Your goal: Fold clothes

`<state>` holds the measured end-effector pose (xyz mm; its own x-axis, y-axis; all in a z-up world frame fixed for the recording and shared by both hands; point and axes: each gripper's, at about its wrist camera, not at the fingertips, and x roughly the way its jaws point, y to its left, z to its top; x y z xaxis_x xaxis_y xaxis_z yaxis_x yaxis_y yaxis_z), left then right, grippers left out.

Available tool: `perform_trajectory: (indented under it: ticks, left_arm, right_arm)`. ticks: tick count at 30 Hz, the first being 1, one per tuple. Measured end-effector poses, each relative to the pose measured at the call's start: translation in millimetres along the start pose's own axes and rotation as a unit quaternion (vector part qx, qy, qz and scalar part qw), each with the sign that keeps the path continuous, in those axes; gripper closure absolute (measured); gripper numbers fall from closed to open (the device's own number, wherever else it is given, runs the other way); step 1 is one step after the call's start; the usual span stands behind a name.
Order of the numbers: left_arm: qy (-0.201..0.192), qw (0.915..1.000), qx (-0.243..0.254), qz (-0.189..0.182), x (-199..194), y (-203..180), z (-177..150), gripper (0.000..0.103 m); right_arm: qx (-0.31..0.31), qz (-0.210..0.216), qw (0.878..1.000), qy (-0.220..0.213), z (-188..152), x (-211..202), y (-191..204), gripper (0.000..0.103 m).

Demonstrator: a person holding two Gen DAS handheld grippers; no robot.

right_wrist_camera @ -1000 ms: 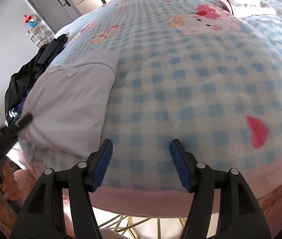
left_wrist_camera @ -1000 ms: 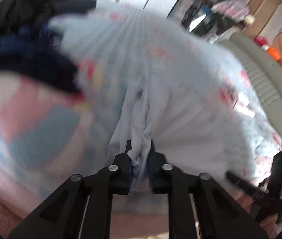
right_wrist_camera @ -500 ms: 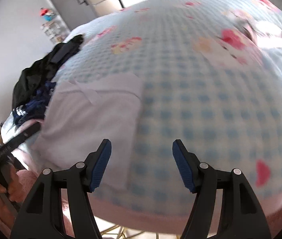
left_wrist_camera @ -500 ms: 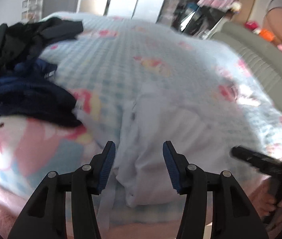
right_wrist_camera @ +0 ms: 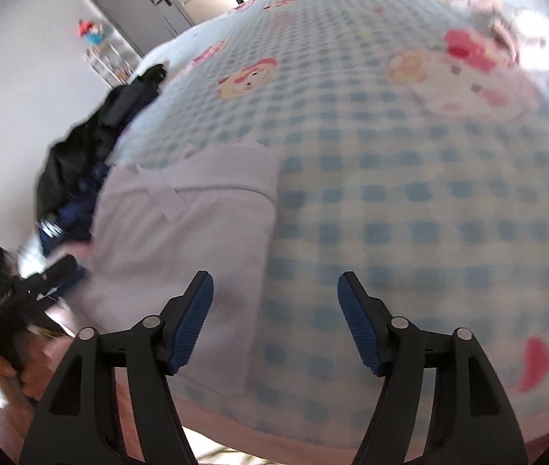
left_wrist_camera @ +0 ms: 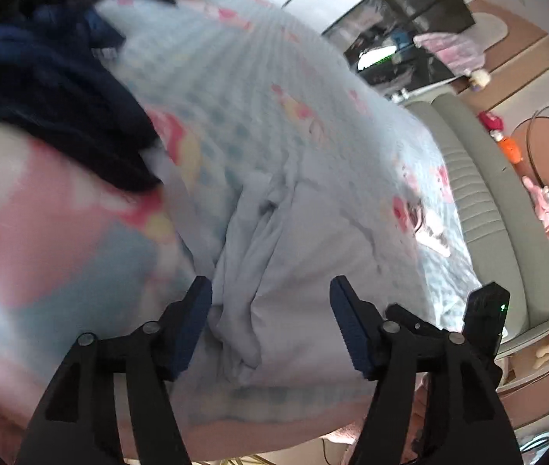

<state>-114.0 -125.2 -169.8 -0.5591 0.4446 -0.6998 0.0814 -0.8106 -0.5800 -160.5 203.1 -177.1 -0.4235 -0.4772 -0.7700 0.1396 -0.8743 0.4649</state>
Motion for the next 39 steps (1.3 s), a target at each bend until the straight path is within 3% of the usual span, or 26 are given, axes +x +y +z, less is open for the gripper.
perform_trajectory:
  ticks: [3, 6, 8, 10, 12, 19, 21, 24, 27, 31, 34, 37, 39]
  left_arm:
    - [0.022, 0.999, 0.018, 0.035, 22.7, -5.1, -4.8, 0.037]
    - [0.024, 0.998, 0.035, 0.047, 32.5, -14.3, -16.3, 0.064]
    - [0.017, 0.9985, 0.038, 0.037, 30.6, -20.9, -20.7, 0.072]
    - [0.007, 0.9989, 0.042, 0.018, 23.0, -28.0, -23.7, 0.075]
    - [0.006, 0.9989, 0.046, -0.004, 17.0, -36.1, -27.5, 0.076]
    - [0.02, 0.9971, 0.059, -0.043, 14.8, -58.0, -47.2, 0.075]
    - [0.025, 0.9976, 0.056, -0.032, 16.6, -55.6, -48.1, 0.075]
    - [0.043, 0.9977, 0.053, 0.004, 17.3, -46.8, -49.2, 0.06]
    - [0.045, 0.9977, 0.046, 0.022, 7.8, -39.8, -46.9, 0.058]
    - [0.006, 0.9948, 0.087, 0.053, -16.1, -55.8, -39.5, 0.056]
    - [-0.034, 0.9884, 0.129, 0.074, -30.1, -74.3, -32.0, 0.056]
    - [-0.042, 0.9875, 0.146, 0.042, -26.0, -84.1, -15.5, 0.055]
    - [-0.041, 0.9858, 0.16, 0.029, -14.6, -97.6, -10.8, 0.055]
  right_arm:
    - [0.015, 0.027, 0.999, 0.027, 4.1, 26.8, 2.5, 0.029]
    - [0.003, 0.02, 0.999, 0.027, 4.8, 36.0, 10.5, 0.03]
    - [-0.011, 0.015, 1.0, 0.02, 4.4, 35.8, 16.8, 0.067]
    - [-0.015, 0.011, 1.0, 0.01, 1.0, 23.2, 17.8, 0.083]
    - [-0.016, 0.007, 1.0, 0.0, -3.1, 7.8, 17.6, 0.087]
    - [-0.023, -0.006, 0.999, -0.038, -17.3, -46.1, 16.9, 0.087]
    - [-0.021, -0.015, 0.999, -0.039, -21.6, -51.8, 12.3, 0.087]
    - [-0.004, -0.045, 0.999, -0.009, -29.0, -29.2, -8.4, 0.08]
    - [0.027, -0.04, 0.999, 0.004, -35.2, -23.1, -24.9, 0.07]
    - [0.004, -0.047, 0.998, -0.037, -27.1, -42.4, -13.7, 0.063]
    - [-0.006, -0.046, 0.997, -0.057, -18.7, -50.6, -8.7, 0.045]
    - [-0.006, -0.035, 0.998, -0.047, -9.0, -41.1, -3.6, 0.044]
    - [-0.019, -0.062, 0.997, -0.051, -3.2, -36.4, 1.9, 0.044]
